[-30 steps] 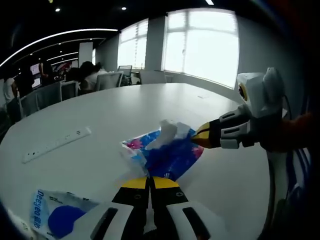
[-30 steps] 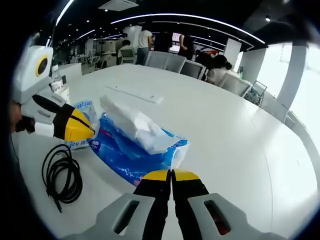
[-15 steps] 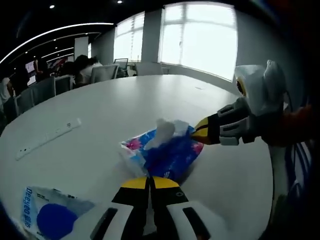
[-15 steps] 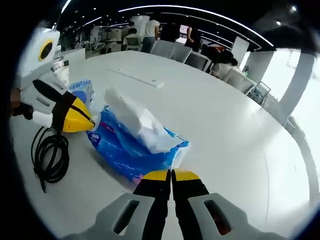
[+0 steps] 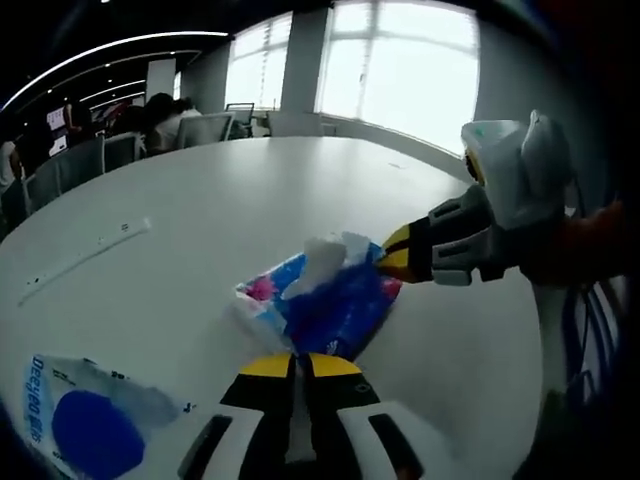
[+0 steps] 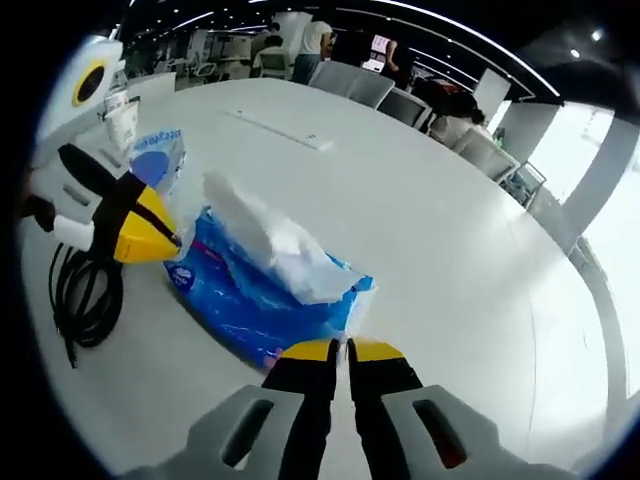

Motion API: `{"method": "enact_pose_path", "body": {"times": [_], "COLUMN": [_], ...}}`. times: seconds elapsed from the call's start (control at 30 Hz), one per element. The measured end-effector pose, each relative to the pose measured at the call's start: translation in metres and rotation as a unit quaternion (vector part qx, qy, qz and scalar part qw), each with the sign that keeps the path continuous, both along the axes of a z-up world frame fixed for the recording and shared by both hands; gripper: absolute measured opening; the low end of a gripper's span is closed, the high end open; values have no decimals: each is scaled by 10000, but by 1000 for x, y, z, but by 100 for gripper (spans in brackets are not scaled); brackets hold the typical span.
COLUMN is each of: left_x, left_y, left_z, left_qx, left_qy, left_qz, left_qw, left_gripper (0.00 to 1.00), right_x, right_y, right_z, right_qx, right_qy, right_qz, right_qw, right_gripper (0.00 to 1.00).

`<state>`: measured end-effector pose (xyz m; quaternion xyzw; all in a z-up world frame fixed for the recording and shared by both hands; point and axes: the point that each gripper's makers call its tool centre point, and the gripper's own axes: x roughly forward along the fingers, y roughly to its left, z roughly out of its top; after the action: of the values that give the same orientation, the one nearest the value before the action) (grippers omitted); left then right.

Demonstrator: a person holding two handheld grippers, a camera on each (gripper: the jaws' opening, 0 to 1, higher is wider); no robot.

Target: Arrange the tabletop items into an orderly group along one side of the table until the central work area is clear of visible clutter.

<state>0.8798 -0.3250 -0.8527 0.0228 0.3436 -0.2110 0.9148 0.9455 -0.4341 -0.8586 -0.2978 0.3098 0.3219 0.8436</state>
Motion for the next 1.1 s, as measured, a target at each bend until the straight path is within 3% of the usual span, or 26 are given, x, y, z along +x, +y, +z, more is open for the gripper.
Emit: {"method": "enact_pose_path", "body": {"times": [0.13, 0.27, 0.43, 0.57, 0.73, 1.1], "left_x": [-4, -5, -10, -16, -27, -65], "left_y": [0, 2, 4, 13, 32, 68], "left_z": [5, 10, 22, 32, 36, 36], "left_qx": [-15, -141, -112, -144, -125, -111], "left_qy": [-3, 4, -118, -187, -123, 4], "left_qz": [-58, -10, -139, -111, -9, 211], "left_qw": [10000, 9999, 9998, 9997, 9998, 9997], "left_gripper": [5, 6, 11, 20, 23, 24], "right_x": [-3, -6, -17, -27, -45, -91], "right_y": [-2, -4, -1, 1, 5, 34], "right_z": [0, 6, 17, 20, 23, 39], "right_qx": [43, 71, 508, 781, 1179, 1615], "right_qy": [54, -38, -14, 148, 518, 822], "right_qz": [-119, -209, -473, -637, -919, -781], "right_qw": [9999, 9997, 9976, 9948, 9874, 9803], "right_gripper": [10, 28, 41, 51, 57, 61]}}
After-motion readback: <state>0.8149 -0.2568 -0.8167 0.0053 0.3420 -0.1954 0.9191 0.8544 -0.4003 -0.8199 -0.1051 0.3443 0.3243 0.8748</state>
